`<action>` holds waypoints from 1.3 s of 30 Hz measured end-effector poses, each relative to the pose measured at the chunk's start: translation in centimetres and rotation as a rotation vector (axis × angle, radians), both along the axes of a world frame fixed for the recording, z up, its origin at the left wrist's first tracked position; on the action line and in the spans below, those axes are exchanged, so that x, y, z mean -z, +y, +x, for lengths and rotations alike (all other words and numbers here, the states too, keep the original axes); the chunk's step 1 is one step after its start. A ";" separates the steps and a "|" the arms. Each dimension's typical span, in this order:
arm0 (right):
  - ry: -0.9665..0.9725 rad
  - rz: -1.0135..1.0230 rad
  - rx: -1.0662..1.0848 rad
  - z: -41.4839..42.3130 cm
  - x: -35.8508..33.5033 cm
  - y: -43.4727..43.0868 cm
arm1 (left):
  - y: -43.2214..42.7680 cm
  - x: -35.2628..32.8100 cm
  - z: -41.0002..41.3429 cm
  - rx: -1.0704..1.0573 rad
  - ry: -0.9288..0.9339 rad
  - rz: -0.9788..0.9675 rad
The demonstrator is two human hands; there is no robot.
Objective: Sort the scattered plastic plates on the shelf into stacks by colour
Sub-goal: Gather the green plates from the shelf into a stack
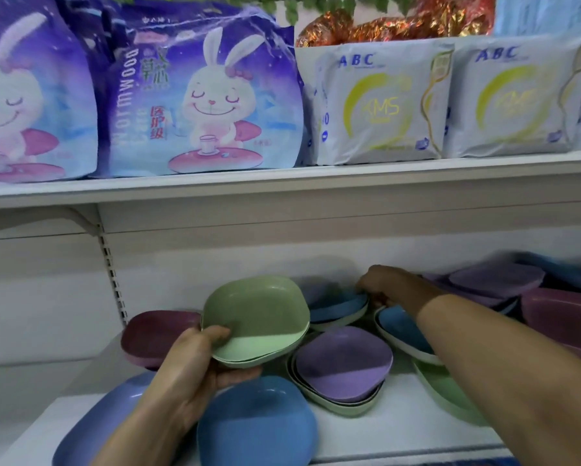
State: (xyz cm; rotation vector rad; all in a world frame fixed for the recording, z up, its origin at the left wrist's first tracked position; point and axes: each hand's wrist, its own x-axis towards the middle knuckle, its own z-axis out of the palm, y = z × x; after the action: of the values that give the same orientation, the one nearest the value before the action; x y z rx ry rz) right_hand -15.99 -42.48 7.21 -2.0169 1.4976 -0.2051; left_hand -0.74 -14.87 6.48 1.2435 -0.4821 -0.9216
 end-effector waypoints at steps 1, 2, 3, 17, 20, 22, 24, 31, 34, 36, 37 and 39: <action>-0.020 0.011 0.011 0.2 0.1 -0.3 | 0.1 0.0 0.1 -0.002 0.005 -0.001; -0.039 0.011 0.022 0.3 0.2 -0.3 | 0.2 0.1 0.2 -0.006 0.009 -0.005; -0.058 -0.002 0.031 0.3 0.2 -0.3 | 0.2 0.2 0.3 -0.010 0.014 -0.009; -0.127 -0.265 -0.119 -3.7 -1.4 2.3 | 1.7 0.4 0.5 -0.036 0.009 -0.024; -0.162 -0.275 -0.129 -4.4 -1.3 3.4 | 1.8 0.5 0.5 -0.034 0.008 -0.029; -0.154 -0.276 -0.142 -4.6 -1.0 4.0 | 1.9 0.6 0.4 -0.029 0.004 -0.033; -0.134 -0.274 -0.155 -4.6 -1.0 4.9 | 1.9 0.9 0.4 -0.025 0.003 -0.037; -0.270 -0.148 -0.030 -4.0 -1.2 6.6 | 1.8 1.7 0.6 0.002 0.003 -0.061; -0.292 -0.106 0.026 -3.6 -1.4 6.8 | 1.9 1.7 0.6 0.006 0.004 -0.053; -0.328 -0.077 0.046 -3.5 -1.6 6.9 | 2.0 1.7 0.5 0.005 0.006 -0.045; -0.345 -0.073 0.050 -3.5 -1.8 7.1 | 2.0 1.7 0.5 0.007 0.006 -0.044; -0.372 -0.076 0.053 -3.5 -2.0 7.2 | 2.1 1.7 0.3 0.008 -0.001 -0.042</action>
State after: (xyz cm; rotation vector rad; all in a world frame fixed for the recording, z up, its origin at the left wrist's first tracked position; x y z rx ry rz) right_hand -19.51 -35.29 9.25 -1.8699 1.3221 -0.6310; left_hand -0.40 -12.74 4.80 1.2050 -0.5046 -0.9131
